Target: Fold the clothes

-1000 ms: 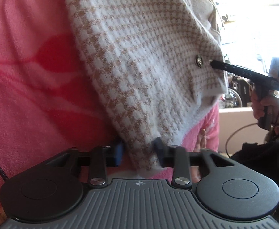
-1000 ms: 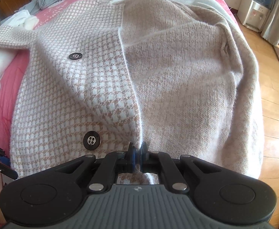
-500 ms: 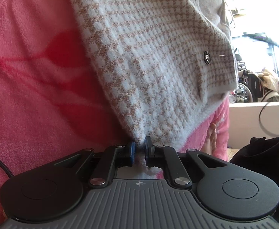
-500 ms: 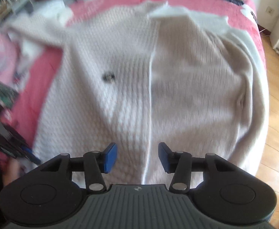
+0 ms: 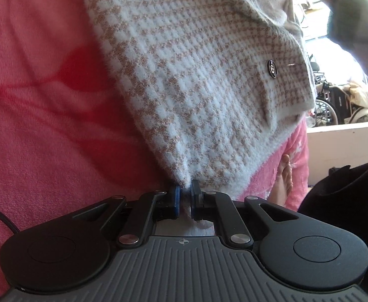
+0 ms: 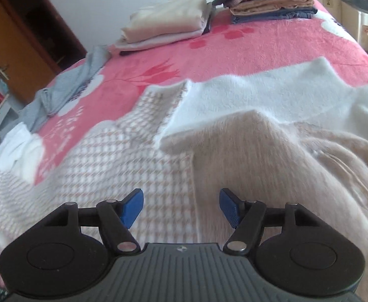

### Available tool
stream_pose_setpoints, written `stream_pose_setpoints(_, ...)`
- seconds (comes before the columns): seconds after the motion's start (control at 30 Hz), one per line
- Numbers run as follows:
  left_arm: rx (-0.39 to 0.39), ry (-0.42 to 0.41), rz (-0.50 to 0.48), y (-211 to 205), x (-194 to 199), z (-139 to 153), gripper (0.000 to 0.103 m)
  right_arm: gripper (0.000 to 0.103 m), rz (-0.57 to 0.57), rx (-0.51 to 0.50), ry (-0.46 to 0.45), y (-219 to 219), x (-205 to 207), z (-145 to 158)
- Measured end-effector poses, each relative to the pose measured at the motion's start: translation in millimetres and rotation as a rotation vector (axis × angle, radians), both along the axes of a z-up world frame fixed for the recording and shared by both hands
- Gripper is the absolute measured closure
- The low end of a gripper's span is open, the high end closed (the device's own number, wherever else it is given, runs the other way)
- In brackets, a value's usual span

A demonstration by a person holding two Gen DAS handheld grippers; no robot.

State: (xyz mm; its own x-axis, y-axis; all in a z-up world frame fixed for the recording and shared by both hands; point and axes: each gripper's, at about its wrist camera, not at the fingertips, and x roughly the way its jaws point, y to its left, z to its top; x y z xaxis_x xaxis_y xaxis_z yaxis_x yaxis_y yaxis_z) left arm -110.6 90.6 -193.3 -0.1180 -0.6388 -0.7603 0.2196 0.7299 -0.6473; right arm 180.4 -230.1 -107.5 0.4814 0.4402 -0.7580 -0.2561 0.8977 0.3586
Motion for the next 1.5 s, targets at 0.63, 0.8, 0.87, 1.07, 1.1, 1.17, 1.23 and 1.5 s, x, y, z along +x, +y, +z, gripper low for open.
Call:
stream_pose_setpoints(0.63, -0.030, -0.016, -0.103, -4, 7, -6, 0.097, 0.098, -0.015, -0.185, -0.256, 32, 46, -36)
stream_pose_setpoints(0.8, -0.041, -0.014, -0.118, -4, 6, -7, 0.097, 0.087, -0.070, -0.219, -0.274, 27, 38, -18)
stream_pose_setpoints(0.87, -0.050, -0.002, -0.114, -3, 7, -8, 0.097, 0.087, -0.085, -0.180, -0.334, 28, 31, 3)
stream_pose_setpoints(1.07, -0.054, -0.006, -0.131, -3, 11, -8, 0.097, 0.088, 0.259, -0.050, -0.296, 107, 52, 9)
stream_pose_setpoints(1.1, -0.052, -0.015, -0.139, -4, 10, -7, 0.097, 0.088, 0.284, -0.080, -0.280, 123, 58, -4)
stream_pose_setpoints(1.17, -0.047, -0.046, -0.164, -6, 8, -4, 0.097, 0.090, 0.300, -0.173, -0.254, 149, 74, -35)
stream_pose_setpoints(1.23, -0.041, -0.074, -0.187, -8, 6, -2, 0.097, 0.093, 0.292, -0.198, -0.286, 158, 82, -52)
stream_pose_setpoints(1.5, -0.042, -0.094, -0.184, -2, 7, 2, 0.097, 0.091, 0.276, -0.188, -0.291, 165, 71, -23)
